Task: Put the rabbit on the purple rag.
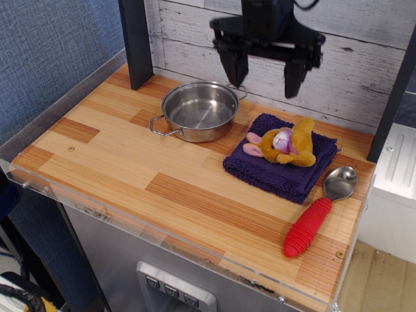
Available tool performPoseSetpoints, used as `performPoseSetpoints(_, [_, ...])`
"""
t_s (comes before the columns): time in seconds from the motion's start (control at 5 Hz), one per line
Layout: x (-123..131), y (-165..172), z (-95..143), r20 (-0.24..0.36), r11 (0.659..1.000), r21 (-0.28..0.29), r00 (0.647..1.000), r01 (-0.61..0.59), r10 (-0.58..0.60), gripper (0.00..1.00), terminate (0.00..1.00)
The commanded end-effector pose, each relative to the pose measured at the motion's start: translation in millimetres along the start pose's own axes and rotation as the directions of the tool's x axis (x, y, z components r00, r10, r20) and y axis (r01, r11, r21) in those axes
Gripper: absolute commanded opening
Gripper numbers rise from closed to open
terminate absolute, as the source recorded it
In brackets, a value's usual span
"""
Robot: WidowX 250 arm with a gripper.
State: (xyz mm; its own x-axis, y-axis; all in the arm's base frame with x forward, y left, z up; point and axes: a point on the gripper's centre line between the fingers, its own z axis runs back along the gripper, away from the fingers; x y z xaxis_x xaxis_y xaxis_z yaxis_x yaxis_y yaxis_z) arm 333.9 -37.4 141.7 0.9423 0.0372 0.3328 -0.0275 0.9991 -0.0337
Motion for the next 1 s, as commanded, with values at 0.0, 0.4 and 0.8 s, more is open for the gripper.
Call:
performPoseSetpoints(0.0, [-4.7,5.6,35.5,0.09,0.998,-0.05,0.995,-0.036,0.041,1.0,0.0])
performPoseSetpoints(0.4, [-4.7,5.6,35.5,0.09,0.998,-0.05,0.995,-0.036,0.041,1.0,0.0])
performPoseSetpoints(0.8, [-4.7,5.6,35.5,0.09,0.998,-0.05,0.995,-0.036,0.041,1.0,1.0])
